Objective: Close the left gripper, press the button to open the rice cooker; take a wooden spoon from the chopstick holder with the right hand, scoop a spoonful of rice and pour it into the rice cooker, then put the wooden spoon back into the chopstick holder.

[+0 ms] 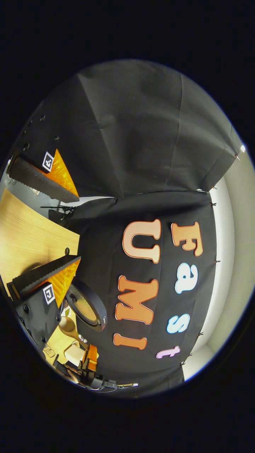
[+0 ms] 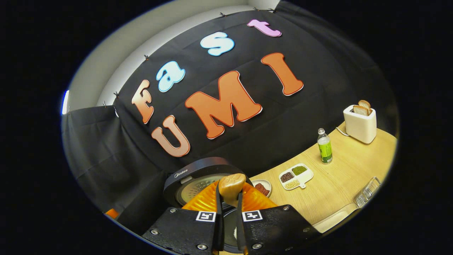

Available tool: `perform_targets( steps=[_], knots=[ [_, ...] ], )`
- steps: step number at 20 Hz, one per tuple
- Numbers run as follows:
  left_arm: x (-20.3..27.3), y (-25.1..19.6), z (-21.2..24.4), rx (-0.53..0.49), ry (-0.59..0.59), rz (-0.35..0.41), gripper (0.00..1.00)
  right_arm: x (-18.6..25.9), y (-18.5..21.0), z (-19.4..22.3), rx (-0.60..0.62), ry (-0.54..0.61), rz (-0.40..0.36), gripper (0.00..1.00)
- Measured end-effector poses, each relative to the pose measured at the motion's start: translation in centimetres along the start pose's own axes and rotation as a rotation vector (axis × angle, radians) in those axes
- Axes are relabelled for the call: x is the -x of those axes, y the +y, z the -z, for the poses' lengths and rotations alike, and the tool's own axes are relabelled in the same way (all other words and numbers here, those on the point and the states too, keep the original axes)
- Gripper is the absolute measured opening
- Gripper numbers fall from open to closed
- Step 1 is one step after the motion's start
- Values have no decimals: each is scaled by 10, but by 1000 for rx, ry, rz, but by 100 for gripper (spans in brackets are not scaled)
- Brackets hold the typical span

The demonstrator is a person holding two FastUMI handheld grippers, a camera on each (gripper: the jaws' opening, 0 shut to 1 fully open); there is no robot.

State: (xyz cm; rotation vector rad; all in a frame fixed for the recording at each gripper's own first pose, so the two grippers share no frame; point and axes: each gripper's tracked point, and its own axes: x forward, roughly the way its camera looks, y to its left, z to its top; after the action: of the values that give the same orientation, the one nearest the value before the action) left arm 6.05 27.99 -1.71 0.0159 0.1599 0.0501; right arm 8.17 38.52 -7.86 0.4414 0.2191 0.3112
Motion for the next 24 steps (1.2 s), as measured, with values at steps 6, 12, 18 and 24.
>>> perform_targets(
  steps=[6, 12, 18, 24],
  knots=[
    [-2, 5, 4, 2, 6, -5, 96, -2, 0, 9, 62, 17, 11, 13],
    [-3, 10, 9, 9, 15, -11, 96, -5, 3, 20, 147, 34, 11, 13],
    [-4, 11, 10, 8, 16, -19, 99, -9, 10, 31, 285, 44, -16, 13],
    [-4, 8, 7, -2, 7, -32, 96, -8, 10, 40, 329, 65, -47, 13]
  ],
)
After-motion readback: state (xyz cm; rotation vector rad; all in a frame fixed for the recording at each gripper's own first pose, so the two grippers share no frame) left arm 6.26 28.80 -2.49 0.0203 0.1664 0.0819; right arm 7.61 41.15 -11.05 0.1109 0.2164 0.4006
